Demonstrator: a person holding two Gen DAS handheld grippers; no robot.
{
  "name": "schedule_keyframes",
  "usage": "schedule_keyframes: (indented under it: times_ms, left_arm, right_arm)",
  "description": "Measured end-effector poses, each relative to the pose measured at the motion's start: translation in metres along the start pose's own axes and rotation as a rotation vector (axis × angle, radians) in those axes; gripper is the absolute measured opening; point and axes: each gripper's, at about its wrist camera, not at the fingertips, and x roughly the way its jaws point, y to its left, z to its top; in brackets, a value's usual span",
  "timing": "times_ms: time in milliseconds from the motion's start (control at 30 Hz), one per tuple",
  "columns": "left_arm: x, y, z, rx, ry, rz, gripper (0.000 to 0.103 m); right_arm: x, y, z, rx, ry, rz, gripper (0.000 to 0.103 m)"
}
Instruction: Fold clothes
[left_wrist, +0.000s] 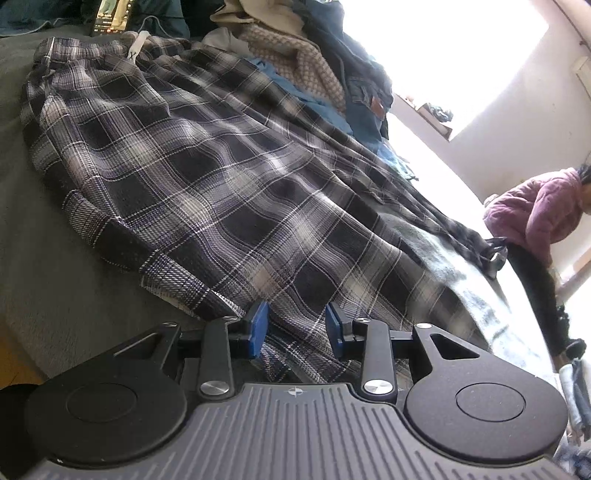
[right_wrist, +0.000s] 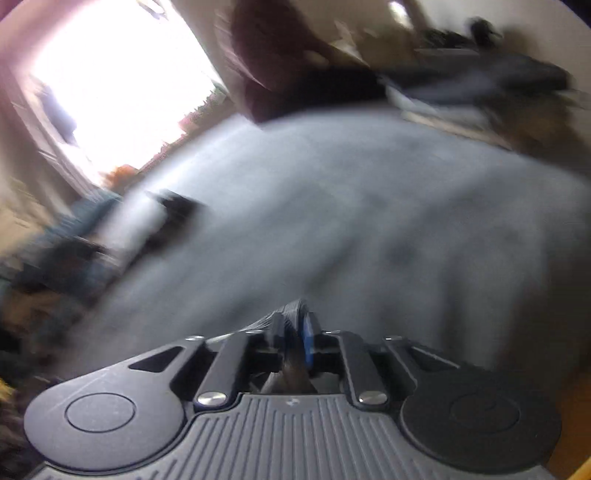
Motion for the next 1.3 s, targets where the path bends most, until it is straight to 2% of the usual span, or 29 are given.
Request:
schedule_keyframes:
  times_ms: [33, 67, 100, 167, 233, 267, 333, 433, 467, 567, 667, 800, 833, 900, 1000, 1100, 1167, 1233, 1300]
  left_arm:
    - [0.001, 0.000, 0.000, -0.001, 0.001, 0.001, 0.033]
    - [0.001, 0.000, 0.001, 0.000, 0.001, 0.002, 0.033]
    - [0.001, 0.000, 0.001, 0.001, 0.001, 0.003, 0.033]
    - [0.002, 0.000, 0.001, 0.002, -0.003, 0.003, 0.033]
    - [0.002, 0.000, -0.001, 0.002, -0.008, 0.005, 0.033]
    - [0.002, 0.000, -0.001, 0.003, -0.012, 0.006, 0.033]
    - [0.002, -0.001, -0.003, 0.010, -0.018, 0.010, 0.032]
    - [0.001, -0.001, -0.004, 0.028, -0.023, 0.016, 0.031]
    - [0.001, -0.001, -0.005, 0.043, -0.023, 0.018, 0.031]
    - [0.000, -0.005, -0.006, 0.125, -0.023, 0.027, 0.030]
    - [-0.001, -0.009, -0.011, 0.201, -0.034, 0.031, 0.030]
    - [-0.004, -0.013, -0.017, 0.289, -0.055, 0.030, 0.029]
    - [-0.005, -0.012, -0.018, 0.295, -0.057, 0.024, 0.029]
    - [-0.006, -0.008, -0.017, 0.288, -0.057, 0.005, 0.029]
    - [-0.007, -0.002, -0.015, 0.264, -0.052, -0.026, 0.029]
    - [-0.007, 0.004, -0.011, 0.222, -0.043, -0.064, 0.030]
    - [-0.007, 0.010, -0.008, 0.178, -0.035, -0.094, 0.030]
    - [-0.007, 0.015, -0.005, 0.142, -0.028, -0.116, 0.030]
    - [-0.006, 0.020, -0.003, 0.106, -0.020, -0.137, 0.029]
  right_arm:
    - [0.002, -0.007, -0.002, 0.000, 0.001, -0.062, 0.031]
    - [-0.001, -0.012, 0.001, 0.014, -0.042, -0.101, 0.037]
    - [-0.005, -0.013, 0.006, 0.037, -0.083, -0.100, 0.038]
    - [-0.007, -0.002, 0.016, 0.043, -0.132, -0.063, 0.038]
    - [0.003, 0.034, 0.026, -0.050, -0.128, 0.030, 0.041]
    - [0.008, 0.057, 0.027, -0.104, -0.108, 0.089, 0.043]
    - [0.030, 0.113, 0.023, -0.217, -0.036, 0.263, 0.045]
    - [0.072, 0.199, 0.005, -0.340, 0.134, 0.518, 0.050]
    - [0.086, 0.228, -0.004, -0.381, 0.189, 0.574, 0.050]
    - [0.126, 0.314, -0.034, -0.532, 0.306, 0.682, 0.050]
    - [0.157, 0.381, -0.058, -0.575, 0.397, 0.747, 0.050]
    - [0.195, 0.441, -0.075, -0.538, 0.518, 0.801, 0.049]
    - [0.204, 0.455, -0.080, -0.530, 0.549, 0.812, 0.046]
    - [0.213, 0.472, -0.087, -0.525, 0.619, 0.837, 0.045]
    - [0.223, 0.487, -0.099, -0.551, 0.688, 0.830, 0.042]
    - [0.220, 0.499, -0.113, -0.610, 0.695, 0.815, 0.037]
    - [0.218, 0.507, -0.123, -0.650, 0.699, 0.805, 0.025]
    - [0.216, 0.515, -0.132, -0.689, 0.703, 0.795, 0.006]
    - [0.214, 0.523, -0.139, -0.727, 0.694, 0.786, 0.006]
